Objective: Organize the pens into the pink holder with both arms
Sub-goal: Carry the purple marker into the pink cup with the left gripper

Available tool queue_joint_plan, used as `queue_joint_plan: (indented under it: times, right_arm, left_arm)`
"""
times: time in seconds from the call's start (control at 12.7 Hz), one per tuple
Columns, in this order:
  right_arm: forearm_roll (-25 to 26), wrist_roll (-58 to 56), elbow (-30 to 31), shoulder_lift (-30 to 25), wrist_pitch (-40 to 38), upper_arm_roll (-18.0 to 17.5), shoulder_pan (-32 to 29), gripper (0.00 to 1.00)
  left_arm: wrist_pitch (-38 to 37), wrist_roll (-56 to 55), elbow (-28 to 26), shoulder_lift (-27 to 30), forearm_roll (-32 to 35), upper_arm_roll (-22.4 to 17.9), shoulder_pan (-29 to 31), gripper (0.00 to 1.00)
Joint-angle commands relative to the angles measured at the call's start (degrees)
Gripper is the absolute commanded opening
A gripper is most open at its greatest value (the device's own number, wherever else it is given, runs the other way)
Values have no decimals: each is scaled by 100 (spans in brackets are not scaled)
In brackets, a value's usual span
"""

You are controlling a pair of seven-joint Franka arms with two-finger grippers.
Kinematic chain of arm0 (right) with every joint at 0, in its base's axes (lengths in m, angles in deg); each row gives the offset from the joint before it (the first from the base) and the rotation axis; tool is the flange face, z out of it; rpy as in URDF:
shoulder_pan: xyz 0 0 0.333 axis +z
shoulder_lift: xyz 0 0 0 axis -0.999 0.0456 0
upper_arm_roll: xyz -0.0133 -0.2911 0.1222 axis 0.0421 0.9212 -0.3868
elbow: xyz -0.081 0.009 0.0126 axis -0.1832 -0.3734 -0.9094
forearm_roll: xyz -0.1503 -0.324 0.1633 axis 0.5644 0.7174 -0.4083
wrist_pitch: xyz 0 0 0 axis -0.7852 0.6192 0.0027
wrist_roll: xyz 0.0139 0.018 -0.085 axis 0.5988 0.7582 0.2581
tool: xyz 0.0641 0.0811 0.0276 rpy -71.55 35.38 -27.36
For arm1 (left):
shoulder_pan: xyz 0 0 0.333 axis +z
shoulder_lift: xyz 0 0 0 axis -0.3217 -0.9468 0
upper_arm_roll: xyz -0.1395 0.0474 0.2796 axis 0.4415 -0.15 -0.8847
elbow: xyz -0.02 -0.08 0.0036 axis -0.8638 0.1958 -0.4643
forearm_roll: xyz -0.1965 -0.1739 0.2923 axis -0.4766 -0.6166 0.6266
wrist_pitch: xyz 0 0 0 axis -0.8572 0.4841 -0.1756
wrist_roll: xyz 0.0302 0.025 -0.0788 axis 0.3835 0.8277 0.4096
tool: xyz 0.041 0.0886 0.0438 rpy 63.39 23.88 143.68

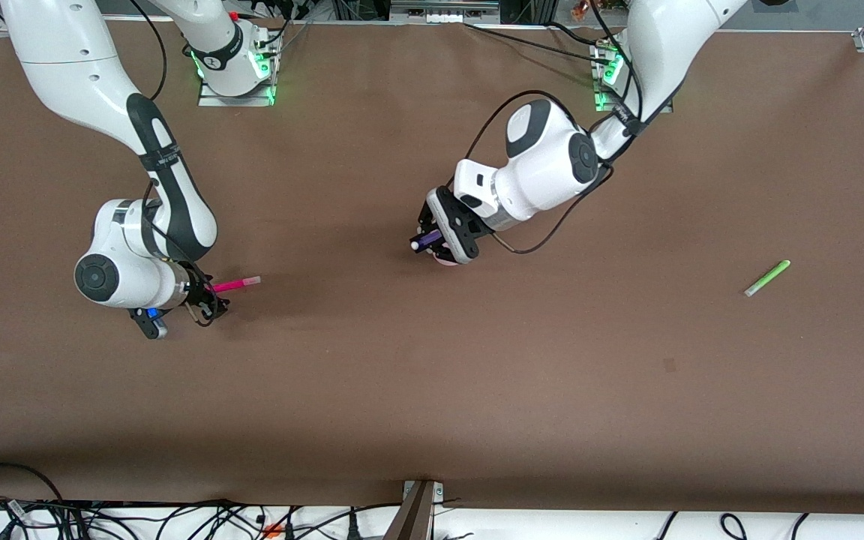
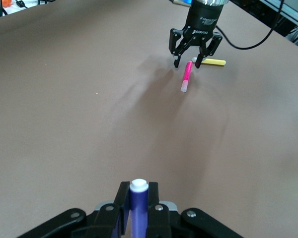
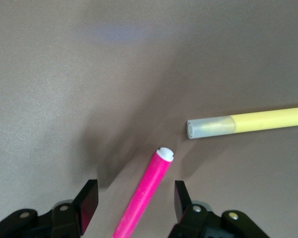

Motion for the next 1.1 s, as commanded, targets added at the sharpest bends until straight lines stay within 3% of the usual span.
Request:
queue_joint_plan:
  times: [0.0,0.08,0.16,0.24,0.63,0.87,1.02]
  right_arm:
    - [-101,-39,251,-198,116,-32,-100,64]
    - [-101,-39,269,-189,116,-32,-100,64]
    - [-101,-39,295,-189,142,-32,-100,64]
    - [-101,-39,356,-189,221,-32,-100,62]
    - [-93,-65,392,-189,213,-32,-100,33]
    - [-93,-66,366,-197,108,-23,-100,4]
    - [-84,-66,339,-276,90,-31,-100,3]
  left_arm:
    - [328,433,-103,-135,-149,39,-23,0]
    - [328,539,-147,-127,-149,47,12,0]
    - [319,531,-182,-100,-175,47,-5,38]
    - [319,540,-261,-30,-176,126,12,99]
    - [-153,173,-376,339,-176,469,520,100]
    - [-1180,-538,-253,629,-176,504,803,100]
    - [-2215,-1206,-157,1023,-132,470,1074,100]
